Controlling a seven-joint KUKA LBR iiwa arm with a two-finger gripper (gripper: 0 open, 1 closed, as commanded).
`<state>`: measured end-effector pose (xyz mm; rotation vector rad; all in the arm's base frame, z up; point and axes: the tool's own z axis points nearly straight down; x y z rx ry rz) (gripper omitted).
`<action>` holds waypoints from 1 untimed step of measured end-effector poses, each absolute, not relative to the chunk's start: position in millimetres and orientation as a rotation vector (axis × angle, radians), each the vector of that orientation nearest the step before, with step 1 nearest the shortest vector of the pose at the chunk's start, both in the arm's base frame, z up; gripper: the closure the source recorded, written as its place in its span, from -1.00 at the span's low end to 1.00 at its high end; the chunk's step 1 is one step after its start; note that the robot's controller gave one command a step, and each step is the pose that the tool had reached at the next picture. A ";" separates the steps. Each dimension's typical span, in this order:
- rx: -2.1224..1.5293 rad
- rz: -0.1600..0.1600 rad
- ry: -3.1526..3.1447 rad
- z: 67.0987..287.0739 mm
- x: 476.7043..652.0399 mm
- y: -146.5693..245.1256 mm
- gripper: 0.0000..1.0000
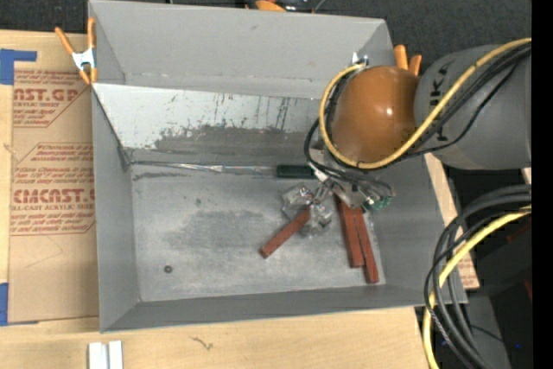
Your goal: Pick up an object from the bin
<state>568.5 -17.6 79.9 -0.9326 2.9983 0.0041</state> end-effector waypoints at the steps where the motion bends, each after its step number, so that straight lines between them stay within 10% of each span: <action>1: -1.022 -0.005 2.960 235.8 570.8 -15.3 1.00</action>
Offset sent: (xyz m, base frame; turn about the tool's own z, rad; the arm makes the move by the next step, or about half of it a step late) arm 0.0003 0.0011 0.1511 -0.0623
